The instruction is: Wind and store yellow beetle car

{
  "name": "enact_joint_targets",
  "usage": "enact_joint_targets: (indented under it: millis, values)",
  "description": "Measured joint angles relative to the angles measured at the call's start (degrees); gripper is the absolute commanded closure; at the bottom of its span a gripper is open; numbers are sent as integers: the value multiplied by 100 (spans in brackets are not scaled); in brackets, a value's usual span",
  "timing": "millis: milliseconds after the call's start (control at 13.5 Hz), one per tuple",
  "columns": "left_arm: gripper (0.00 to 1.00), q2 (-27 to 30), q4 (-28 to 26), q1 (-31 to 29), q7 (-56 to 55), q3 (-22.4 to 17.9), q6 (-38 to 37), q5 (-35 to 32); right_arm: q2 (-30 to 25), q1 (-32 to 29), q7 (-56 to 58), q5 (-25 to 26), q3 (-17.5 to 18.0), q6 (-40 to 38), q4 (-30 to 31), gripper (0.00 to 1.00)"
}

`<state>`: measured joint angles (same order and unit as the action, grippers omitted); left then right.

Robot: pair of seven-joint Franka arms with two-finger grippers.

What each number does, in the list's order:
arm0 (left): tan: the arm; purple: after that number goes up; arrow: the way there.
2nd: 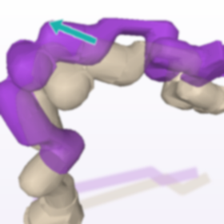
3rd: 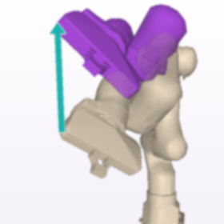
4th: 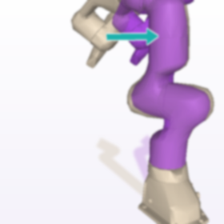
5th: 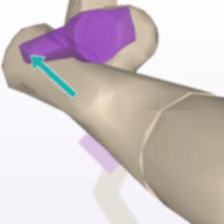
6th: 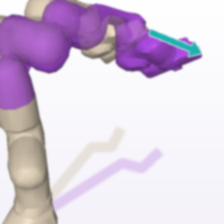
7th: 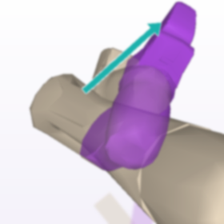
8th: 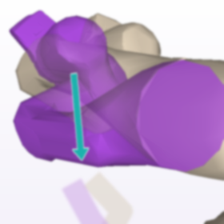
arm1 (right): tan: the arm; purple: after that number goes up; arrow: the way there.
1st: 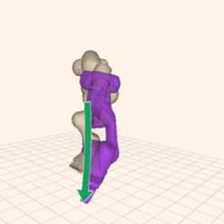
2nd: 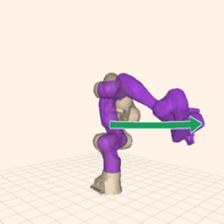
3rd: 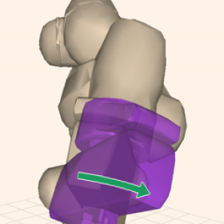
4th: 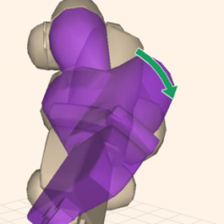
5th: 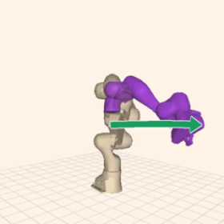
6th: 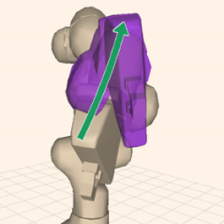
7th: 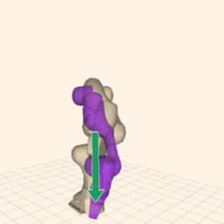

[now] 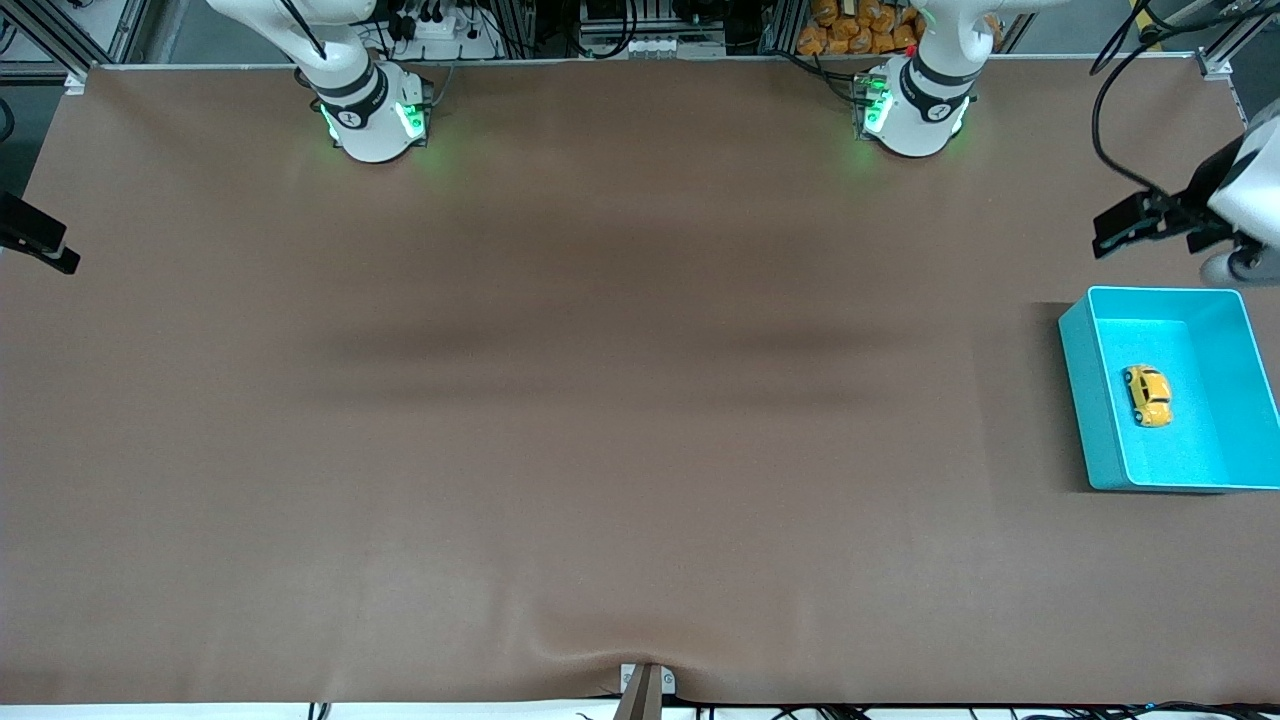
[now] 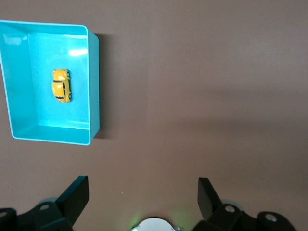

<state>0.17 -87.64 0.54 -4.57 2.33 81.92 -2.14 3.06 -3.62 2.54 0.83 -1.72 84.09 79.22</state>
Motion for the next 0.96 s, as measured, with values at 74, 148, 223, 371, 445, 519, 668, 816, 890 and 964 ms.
enact_joint_targets:
  millis: [74,148,223,371,445,519,668,816,890,964]
  values:
    - [0,81,2,17,0,-40,-71,31,0,0,0,0,0,0,0,0]
    - [0,141,2,17,0,-46,-110,54,0,0,0,0,0,0,0,0]
    - [0,175,2,18,-2,-45,-122,75,0,0,0,0,-1,0,0,0]
    - [0,184,1,18,-69,-45,-122,87,0,0,0,0,-2,0,0,0]
    - [0,184,7,18,-123,-45,-123,89,0,0,0,0,-2,0,0,0]
    - [0,184,31,18,-148,-43,-130,91,0,0,0,1,-3,0,0,0]
    - [0,189,95,20,-168,-30,-211,91,0,0,-1,3,-3,0,0,0]
    - [0,194,129,21,-172,-29,-240,91,0,0,-1,4,-3,0,0,0]
    - [0,195,137,21,-171,-30,-244,91,0,0,-1,4,-3,0,0,0]
    - [0,195,141,21,-164,-33,-245,91,0,0,-1,5,-4,0,0,0]
